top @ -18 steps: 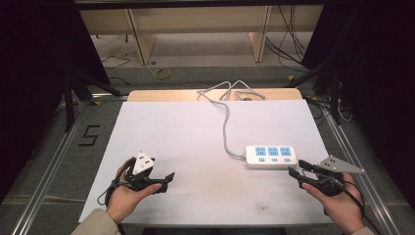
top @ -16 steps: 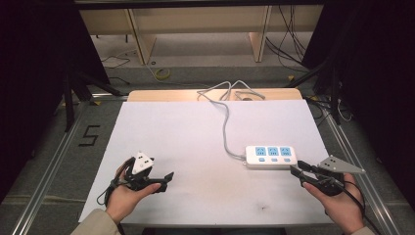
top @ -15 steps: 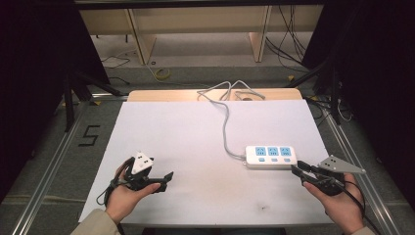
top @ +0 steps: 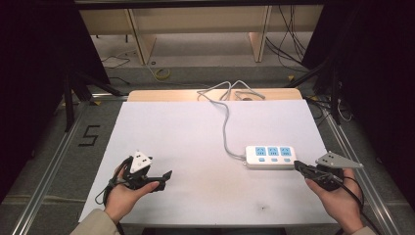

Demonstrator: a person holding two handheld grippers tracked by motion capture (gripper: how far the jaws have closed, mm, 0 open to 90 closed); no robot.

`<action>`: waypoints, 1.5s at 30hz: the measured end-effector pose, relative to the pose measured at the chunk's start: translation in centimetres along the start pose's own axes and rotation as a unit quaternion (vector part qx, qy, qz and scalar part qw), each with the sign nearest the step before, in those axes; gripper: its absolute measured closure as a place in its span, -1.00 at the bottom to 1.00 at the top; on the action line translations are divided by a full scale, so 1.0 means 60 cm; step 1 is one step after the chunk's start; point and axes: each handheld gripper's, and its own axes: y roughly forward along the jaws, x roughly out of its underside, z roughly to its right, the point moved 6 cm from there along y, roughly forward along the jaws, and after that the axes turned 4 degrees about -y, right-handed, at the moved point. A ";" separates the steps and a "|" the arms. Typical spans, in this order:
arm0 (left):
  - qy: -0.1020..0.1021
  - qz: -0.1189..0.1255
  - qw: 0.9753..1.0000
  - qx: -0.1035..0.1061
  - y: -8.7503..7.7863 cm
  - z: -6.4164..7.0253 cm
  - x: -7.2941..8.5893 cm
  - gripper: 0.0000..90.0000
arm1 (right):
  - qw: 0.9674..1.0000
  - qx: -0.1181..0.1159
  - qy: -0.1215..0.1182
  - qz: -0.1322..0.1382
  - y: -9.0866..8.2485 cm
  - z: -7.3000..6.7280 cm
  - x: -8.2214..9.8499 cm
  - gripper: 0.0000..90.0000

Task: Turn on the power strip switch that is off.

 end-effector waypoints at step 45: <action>0.001 0.004 1.000 0.003 0.003 0.004 -0.004 -0.64 | 1.000 -0.018 -0.016 -0.015 0.039 -0.019 -0.044 1.00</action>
